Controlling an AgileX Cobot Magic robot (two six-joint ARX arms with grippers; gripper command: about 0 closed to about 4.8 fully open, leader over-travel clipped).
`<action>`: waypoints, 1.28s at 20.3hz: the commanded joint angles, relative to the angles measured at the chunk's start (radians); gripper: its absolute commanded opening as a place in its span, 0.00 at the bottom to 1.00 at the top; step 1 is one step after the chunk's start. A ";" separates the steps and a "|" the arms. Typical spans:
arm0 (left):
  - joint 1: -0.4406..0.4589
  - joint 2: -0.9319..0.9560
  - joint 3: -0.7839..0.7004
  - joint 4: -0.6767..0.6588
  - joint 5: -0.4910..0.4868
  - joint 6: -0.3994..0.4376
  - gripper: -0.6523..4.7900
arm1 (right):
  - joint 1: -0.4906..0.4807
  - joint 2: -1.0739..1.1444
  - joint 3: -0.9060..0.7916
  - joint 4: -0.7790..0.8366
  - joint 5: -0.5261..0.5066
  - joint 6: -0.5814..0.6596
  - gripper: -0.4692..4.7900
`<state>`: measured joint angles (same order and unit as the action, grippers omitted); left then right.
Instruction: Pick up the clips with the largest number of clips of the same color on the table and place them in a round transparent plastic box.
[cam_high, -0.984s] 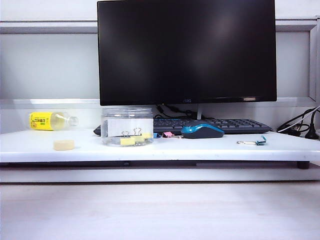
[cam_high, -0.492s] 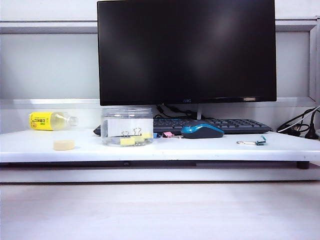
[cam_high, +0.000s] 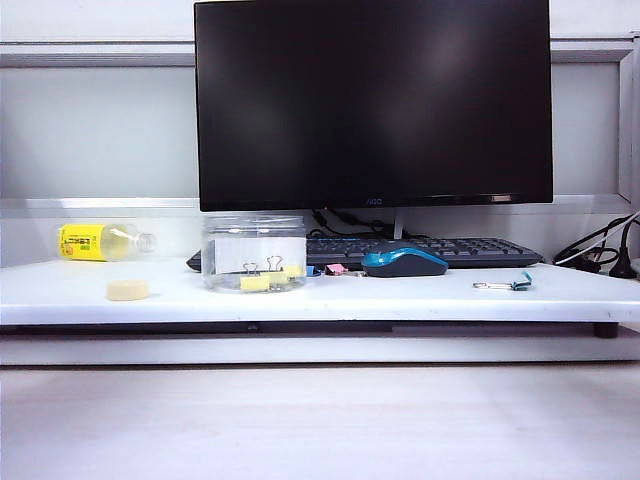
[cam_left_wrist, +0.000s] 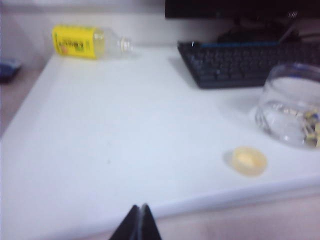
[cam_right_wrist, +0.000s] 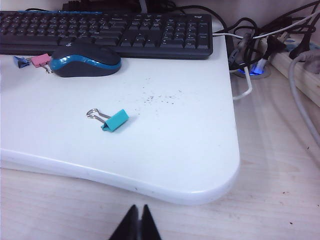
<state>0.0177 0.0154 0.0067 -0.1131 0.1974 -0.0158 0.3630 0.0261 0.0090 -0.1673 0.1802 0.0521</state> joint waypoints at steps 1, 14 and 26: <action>-0.001 0.000 -0.002 -0.015 -0.003 0.001 0.15 | 0.000 0.000 0.000 -0.008 0.008 -0.001 0.12; -0.001 0.000 -0.002 -0.039 0.002 0.000 0.16 | 0.000 -0.001 0.000 -0.001 0.001 0.000 0.13; -0.001 0.000 -0.002 -0.047 0.006 0.000 0.16 | -0.035 -0.015 0.000 0.001 0.001 0.000 0.13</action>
<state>0.0177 0.0154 0.0074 -0.1421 0.1978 -0.0158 0.3408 0.0154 0.0090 -0.1669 0.1799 0.0521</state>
